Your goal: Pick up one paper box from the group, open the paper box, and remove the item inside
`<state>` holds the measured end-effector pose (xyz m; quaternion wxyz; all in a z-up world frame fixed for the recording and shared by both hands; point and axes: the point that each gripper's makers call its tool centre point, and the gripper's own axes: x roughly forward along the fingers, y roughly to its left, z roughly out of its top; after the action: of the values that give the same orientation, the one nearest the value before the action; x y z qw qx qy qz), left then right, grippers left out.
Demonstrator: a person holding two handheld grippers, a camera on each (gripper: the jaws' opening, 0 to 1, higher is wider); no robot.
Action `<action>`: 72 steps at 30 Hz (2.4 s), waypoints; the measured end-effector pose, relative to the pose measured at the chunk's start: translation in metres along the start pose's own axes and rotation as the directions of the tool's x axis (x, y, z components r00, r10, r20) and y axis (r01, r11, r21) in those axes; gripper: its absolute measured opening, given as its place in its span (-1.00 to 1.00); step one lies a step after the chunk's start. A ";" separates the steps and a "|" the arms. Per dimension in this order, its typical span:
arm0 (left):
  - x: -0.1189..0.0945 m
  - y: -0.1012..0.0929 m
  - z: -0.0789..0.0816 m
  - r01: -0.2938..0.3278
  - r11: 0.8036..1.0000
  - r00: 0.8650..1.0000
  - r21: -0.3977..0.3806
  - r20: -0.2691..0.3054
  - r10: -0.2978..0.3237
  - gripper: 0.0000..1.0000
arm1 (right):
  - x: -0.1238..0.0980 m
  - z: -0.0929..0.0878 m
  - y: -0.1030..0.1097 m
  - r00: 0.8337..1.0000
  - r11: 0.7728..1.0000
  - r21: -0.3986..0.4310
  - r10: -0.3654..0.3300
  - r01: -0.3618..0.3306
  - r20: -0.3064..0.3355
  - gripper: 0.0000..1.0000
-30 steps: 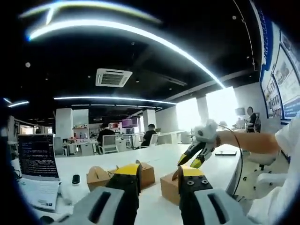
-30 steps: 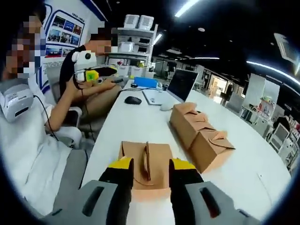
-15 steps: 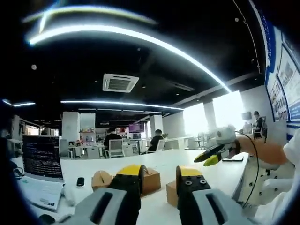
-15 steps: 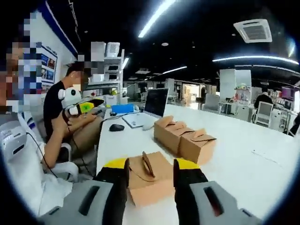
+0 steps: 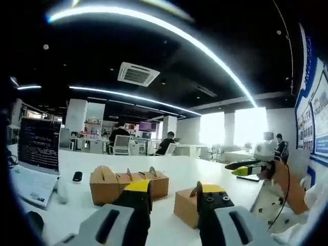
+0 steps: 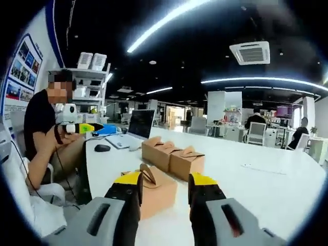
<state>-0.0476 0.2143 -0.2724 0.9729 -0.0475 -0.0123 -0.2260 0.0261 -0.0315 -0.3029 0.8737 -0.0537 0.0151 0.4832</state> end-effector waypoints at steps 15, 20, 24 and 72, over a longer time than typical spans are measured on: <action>0.009 -0.006 -0.005 -0.018 0.999 1.000 0.028 -0.006 0.018 -0.33 | -0.011 -0.004 -0.011 1.000 1.000 0.020 -0.022 0.023 -0.013 -0.31; 0.012 -0.008 -0.007 -0.027 0.997 0.999 0.066 -0.020 0.028 -0.33 | -0.012 -0.003 -0.010 1.000 1.000 0.014 -0.021 0.021 -0.013 -0.31; 0.020 -0.008 -0.009 -0.043 0.992 0.997 0.117 -0.051 0.050 -0.33 | -0.011 -0.004 -0.012 1.000 1.000 0.017 -0.020 0.021 -0.018 -0.31; 0.117 -0.086 -0.084 0.288 0.810 0.829 0.511 -0.557 0.057 -0.56 | -0.003 -0.016 -0.004 0.999 1.000 0.004 -0.004 0.004 -0.053 -0.35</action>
<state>0.0196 0.0781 -0.3428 0.8863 0.3155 0.1955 -0.2769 0.0279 -0.0379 -0.3182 0.8741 -0.0645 0.0391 0.4799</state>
